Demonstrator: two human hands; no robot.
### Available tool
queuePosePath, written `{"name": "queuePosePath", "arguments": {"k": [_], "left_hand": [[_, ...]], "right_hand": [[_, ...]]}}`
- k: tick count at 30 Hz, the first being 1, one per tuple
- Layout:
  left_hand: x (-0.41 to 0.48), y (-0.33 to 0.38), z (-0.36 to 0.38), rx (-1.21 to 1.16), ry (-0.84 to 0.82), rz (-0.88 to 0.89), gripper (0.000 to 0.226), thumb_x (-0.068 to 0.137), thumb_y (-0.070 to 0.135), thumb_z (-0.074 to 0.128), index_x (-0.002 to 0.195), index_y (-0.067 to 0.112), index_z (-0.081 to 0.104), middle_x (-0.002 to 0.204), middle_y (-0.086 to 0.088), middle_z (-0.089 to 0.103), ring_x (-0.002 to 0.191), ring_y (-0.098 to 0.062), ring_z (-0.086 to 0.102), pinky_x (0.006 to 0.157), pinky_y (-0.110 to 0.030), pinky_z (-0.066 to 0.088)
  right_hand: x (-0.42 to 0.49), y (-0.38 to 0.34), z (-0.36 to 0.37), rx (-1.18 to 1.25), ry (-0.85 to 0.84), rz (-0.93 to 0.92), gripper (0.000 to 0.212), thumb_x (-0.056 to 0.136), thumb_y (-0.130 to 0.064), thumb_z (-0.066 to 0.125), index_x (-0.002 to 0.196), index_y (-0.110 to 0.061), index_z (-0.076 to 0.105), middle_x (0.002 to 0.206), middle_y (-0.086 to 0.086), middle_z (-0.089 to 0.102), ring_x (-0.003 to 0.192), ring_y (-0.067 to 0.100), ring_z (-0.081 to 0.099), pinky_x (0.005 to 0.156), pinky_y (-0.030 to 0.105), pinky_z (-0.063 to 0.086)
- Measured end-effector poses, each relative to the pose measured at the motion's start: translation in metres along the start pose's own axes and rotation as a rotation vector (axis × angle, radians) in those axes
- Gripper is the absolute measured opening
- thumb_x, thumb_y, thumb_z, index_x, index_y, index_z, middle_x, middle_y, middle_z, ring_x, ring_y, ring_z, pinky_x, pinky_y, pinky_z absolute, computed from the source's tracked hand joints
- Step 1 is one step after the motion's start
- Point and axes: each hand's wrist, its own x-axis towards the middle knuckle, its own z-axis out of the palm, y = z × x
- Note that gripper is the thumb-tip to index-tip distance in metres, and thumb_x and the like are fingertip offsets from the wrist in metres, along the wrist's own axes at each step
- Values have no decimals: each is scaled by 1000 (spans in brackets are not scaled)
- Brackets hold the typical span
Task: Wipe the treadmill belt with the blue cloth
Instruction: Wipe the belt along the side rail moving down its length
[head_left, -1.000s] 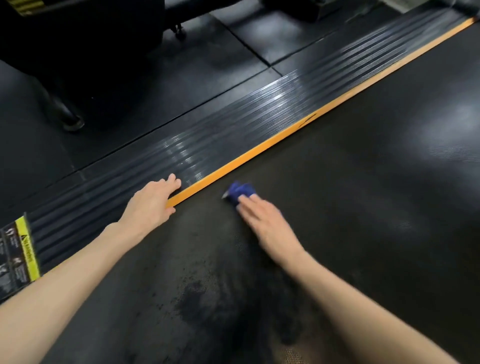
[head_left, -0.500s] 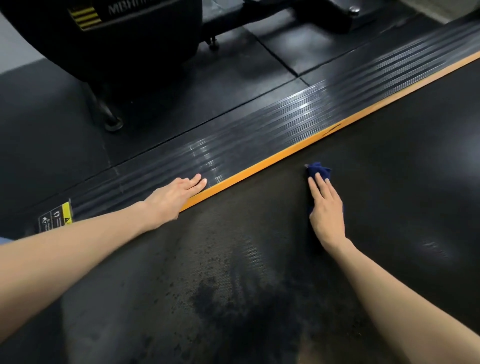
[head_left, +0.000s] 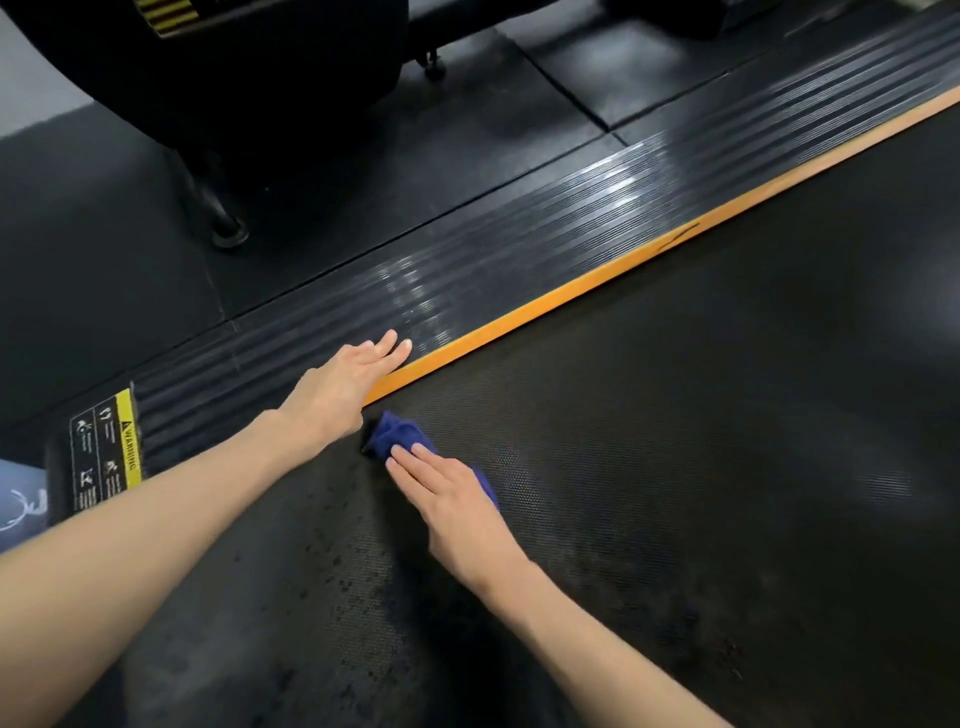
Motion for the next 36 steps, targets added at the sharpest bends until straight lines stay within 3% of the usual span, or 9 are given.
{"name": "queuePosePath", "arguments": {"k": [4, 8, 11, 14, 18, 23, 28, 33, 36], "left_hand": [[5, -8, 2, -20, -18, 22, 99, 77, -15, 55, 149, 29, 3, 157, 5, 4, 134, -21, 29, 85, -36, 51], [12, -12, 1, -20, -65, 31, 102, 76, -16, 57, 148, 32, 3, 157, 9, 1, 138, -21, 23, 83, -41, 52], [15, -13, 0, 27, -91, 22, 105, 75, -11, 60, 147, 33, -1, 156, 10, -1, 132, -20, 25, 67, -37, 46], [12, -12, -1, 27, -72, 42, 104, 75, -9, 62, 147, 32, -2, 156, 10, 0, 130, -20, 26, 69, -38, 43], [4, -18, -5, -58, -55, 102, 98, 77, -8, 62, 148, 26, 3, 156, 7, -1, 134, -19, 23, 79, -40, 43], [-28, -32, -1, -169, -34, 230, 68, 84, -2, 56, 143, 12, 24, 154, -4, 12, 133, -22, 30, 89, -36, 44], [-35, -55, 12, -234, -165, 292, 87, 85, -9, 50, 149, 18, -1, 157, 5, -4, 143, -14, 10, 98, -33, 41], [-32, -60, 17, -202, -128, 345, 83, 87, -9, 45, 149, 15, -6, 157, 5, -7, 143, -15, 11, 102, -30, 39], [-29, -62, 16, -210, -115, 366, 80, 88, -9, 42, 149, 19, -2, 157, 8, -5, 140, -18, 24, 86, -26, 44]], "right_hand": [[4, 50, -28, -123, 118, -12, 60, 66, 2, 44, 125, -2, 58, 132, 14, 56, 119, 32, 54, 96, 40, 46], [-1, 128, -83, -237, 392, 454, 65, 59, 18, 51, 123, 8, 55, 129, 25, 54, 117, 44, 52, 102, 48, 40], [10, 126, -94, -161, 465, 763, 67, 70, 17, 51, 135, 2, 45, 144, 16, 41, 134, 33, 37, 111, 29, 23], [32, 74, -62, -92, 417, 822, 68, 74, 15, 48, 139, -3, 41, 149, 10, 35, 139, 24, 29, 111, 20, 13], [30, -19, 3, -33, 278, 697, 76, 56, 25, 58, 130, 5, 51, 139, 19, 46, 129, 38, 42, 108, 43, 31], [52, -69, -12, -66, -31, 845, 70, 82, 6, 52, 146, -5, 27, 156, 7, 19, 141, 25, 22, 112, 32, 26], [48, -99, -9, -130, -261, 888, 65, 87, 2, 47, 147, -6, 21, 156, 6, 16, 137, 25, 26, 106, 36, 34], [33, -101, 4, -139, -232, 905, 70, 91, 4, 37, 150, -9, 2, 159, 3, -4, 145, 23, 3, 113, 34, 25], [25, -110, 25, -184, -71, 924, 74, 92, 7, 34, 150, -14, -7, 157, -1, -14, 145, 20, -9, 115, 31, 22]]}}
